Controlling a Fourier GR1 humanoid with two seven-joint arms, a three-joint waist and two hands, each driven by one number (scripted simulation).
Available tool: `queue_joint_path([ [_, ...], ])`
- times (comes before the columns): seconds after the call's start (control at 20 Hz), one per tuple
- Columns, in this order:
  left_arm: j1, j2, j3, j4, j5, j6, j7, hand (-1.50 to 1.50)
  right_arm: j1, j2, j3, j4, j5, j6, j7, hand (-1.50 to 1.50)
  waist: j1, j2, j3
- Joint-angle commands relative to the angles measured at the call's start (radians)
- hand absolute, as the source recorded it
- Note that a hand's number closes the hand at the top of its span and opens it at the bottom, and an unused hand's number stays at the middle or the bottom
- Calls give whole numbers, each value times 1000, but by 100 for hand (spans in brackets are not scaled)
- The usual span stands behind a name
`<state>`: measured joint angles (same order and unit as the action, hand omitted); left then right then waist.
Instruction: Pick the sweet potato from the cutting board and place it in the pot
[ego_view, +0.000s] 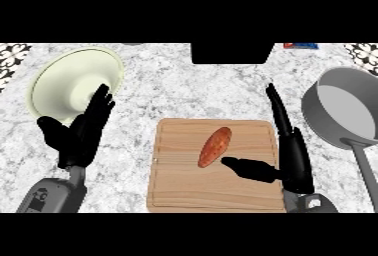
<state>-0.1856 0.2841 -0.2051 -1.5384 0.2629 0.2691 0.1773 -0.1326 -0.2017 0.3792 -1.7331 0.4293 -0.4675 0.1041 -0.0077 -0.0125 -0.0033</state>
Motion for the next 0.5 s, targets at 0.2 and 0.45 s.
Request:
queue_joint_path([
  [0.2,47,12,17,-68,14,0,31,0,20,-168,75,-356,237,270,527,-150,-12,-2,-2],
  [0.45,56,-5,-16,-70,-16,5,28,0,-84,-195,105,-463,181,557,825,-150,4,4,-2],
])
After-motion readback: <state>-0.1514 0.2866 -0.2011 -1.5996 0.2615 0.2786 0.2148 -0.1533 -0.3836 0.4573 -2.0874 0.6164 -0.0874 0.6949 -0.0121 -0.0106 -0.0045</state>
